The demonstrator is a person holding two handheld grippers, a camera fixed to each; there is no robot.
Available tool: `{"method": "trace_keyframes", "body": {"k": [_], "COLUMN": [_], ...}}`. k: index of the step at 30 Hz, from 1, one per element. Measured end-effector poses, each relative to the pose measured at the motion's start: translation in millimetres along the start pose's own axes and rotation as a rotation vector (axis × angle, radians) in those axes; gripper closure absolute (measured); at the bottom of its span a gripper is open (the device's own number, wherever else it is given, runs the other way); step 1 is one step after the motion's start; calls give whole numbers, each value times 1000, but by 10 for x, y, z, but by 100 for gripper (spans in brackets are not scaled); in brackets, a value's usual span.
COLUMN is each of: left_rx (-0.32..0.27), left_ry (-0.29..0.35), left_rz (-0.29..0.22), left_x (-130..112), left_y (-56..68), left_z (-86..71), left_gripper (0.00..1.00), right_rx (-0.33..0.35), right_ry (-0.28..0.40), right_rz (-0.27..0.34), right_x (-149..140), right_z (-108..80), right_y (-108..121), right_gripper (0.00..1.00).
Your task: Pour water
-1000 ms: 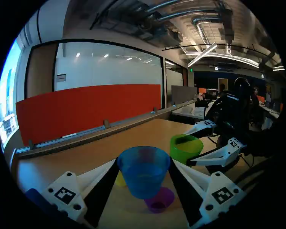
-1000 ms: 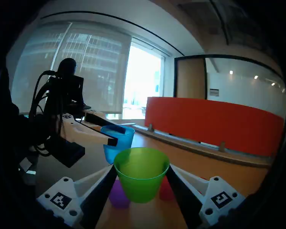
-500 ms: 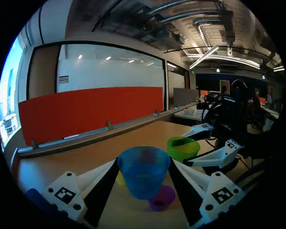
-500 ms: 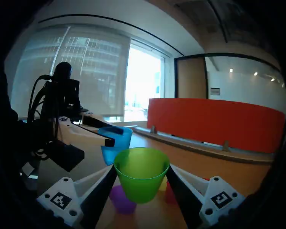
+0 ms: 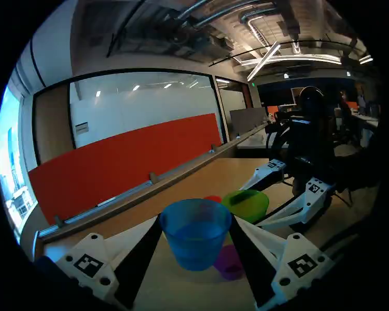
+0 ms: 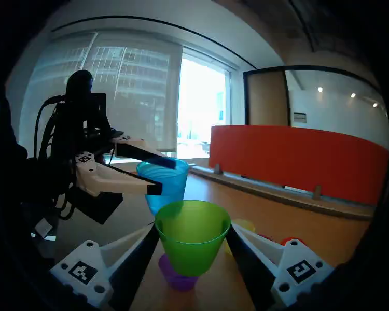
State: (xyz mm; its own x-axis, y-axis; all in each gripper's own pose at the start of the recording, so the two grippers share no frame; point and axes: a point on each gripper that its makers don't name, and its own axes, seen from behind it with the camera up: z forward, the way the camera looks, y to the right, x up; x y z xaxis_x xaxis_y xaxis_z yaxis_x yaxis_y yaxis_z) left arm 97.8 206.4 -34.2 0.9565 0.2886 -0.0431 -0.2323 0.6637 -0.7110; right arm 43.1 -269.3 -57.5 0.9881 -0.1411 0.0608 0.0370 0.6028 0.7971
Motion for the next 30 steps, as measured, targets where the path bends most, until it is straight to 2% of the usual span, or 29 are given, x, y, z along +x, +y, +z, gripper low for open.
{"method": "trace_keyframes", "body": {"k": [6,12,20,30], "left_rx": [15,27,41,51], "left_ry": [1,4,8,6], "left_rz": [69,106,167,277], "left_x": [58,100,140,188], "left_y": [-5,-21,-26,8], "left_z": [8,16,18,-27], "left_gripper": [12,12,12,12], "right_rx": [37,57,72,86], "right_ry": [-25,-35,-34,-32], "right_rz": [-3,-7,-1,3], "right_x": [-93,-146,-146,-160], "right_z": [24,34,54,72], "right_y": [-140,-234,-304,-374], "right_gripper": [9,9,9,9]}}
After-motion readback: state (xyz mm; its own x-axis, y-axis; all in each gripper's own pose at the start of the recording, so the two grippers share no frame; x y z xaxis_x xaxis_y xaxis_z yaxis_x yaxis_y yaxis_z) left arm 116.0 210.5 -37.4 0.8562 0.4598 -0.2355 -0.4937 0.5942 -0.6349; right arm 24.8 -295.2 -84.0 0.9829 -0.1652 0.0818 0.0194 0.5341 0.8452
